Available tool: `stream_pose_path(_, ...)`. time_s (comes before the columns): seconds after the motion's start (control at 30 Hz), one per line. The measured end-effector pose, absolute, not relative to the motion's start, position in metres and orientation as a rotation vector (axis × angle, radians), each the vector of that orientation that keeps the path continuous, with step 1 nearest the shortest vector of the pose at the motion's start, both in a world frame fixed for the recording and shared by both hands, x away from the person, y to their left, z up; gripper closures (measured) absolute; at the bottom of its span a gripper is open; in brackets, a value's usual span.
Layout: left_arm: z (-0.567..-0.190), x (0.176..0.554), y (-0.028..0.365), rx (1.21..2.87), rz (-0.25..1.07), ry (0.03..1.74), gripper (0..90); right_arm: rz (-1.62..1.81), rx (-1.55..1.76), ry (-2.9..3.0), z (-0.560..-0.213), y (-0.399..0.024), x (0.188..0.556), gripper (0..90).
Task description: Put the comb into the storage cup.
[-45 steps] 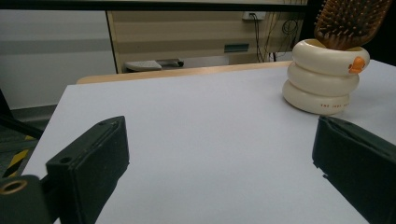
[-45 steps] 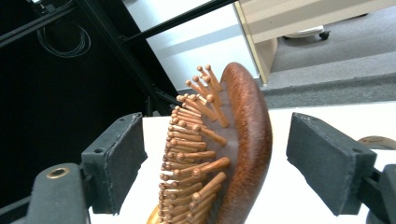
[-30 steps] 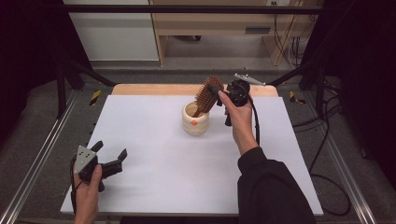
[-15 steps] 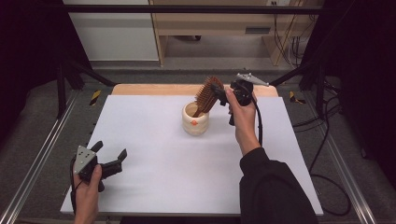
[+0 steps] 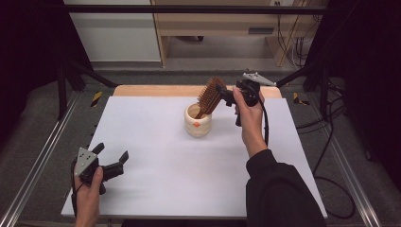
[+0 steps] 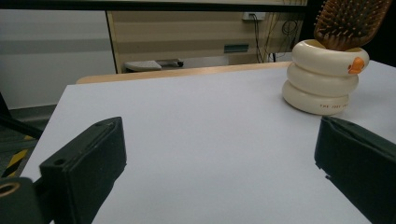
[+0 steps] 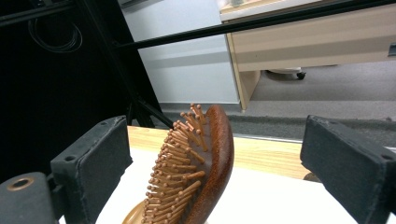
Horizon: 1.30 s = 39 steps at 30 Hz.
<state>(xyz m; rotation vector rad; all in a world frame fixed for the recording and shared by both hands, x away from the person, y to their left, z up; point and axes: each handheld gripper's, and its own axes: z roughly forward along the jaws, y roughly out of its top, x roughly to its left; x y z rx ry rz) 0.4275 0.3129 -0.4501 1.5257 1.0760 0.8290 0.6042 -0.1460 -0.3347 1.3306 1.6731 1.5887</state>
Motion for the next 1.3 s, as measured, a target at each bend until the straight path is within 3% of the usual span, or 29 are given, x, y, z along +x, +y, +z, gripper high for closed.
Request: stream_pose_path(1.3, -0.45, 0.429, 0.315, 1.503, 0.812, 1.084, 2.2, 1.546, 1.143, 1.631, -0.307, -0.156, 0.586, 4.4)
